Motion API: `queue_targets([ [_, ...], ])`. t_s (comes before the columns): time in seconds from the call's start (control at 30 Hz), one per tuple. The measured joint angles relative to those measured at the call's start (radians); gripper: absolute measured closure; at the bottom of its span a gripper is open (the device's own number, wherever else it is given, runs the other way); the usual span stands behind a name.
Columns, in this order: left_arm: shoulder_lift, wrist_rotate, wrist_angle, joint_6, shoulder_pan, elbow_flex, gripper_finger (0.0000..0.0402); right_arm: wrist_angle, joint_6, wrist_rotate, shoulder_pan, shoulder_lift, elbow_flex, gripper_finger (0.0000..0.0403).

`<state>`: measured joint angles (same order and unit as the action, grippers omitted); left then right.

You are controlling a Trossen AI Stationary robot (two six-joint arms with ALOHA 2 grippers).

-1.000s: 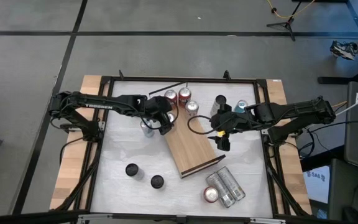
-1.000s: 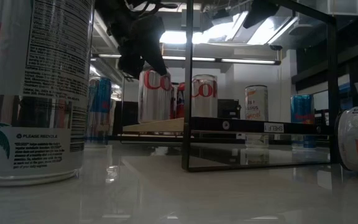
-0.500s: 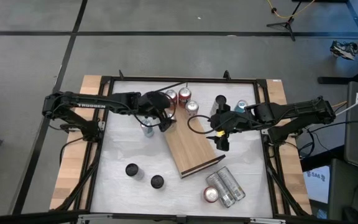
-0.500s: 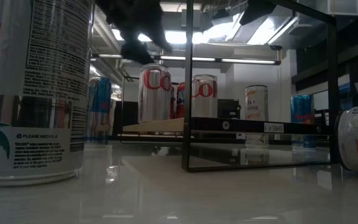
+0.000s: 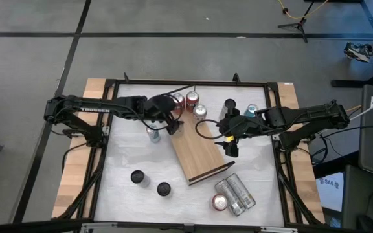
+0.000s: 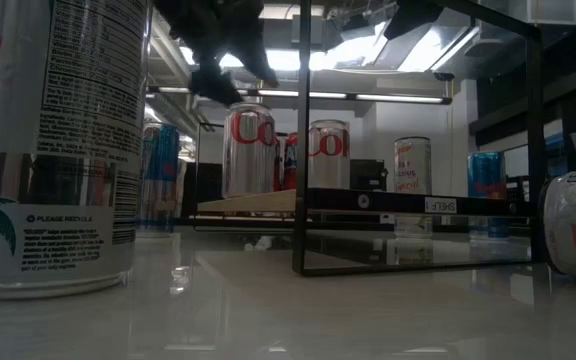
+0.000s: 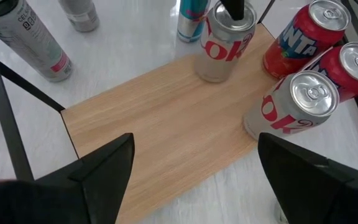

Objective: Place canned beverage on shelf
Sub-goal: Align the white soda can with the other white soda can

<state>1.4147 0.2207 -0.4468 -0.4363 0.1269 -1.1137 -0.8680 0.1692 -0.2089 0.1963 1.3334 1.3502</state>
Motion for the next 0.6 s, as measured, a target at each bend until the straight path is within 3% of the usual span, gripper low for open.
queue_targets([
  [0.4, 0.000, 0.151, -0.033, -0.007, -0.084, 0.000, 0.0007, 0.000, 0.000, 0.000, 0.000, 0.000, 0.000, 0.0065],
  [0.6, 0.023, 0.166, -0.022, -0.009, -0.112, 0.000, 0.0007, 0.000, 0.000, 0.000, 0.000, 0.000, 0.000, 0.0065],
])
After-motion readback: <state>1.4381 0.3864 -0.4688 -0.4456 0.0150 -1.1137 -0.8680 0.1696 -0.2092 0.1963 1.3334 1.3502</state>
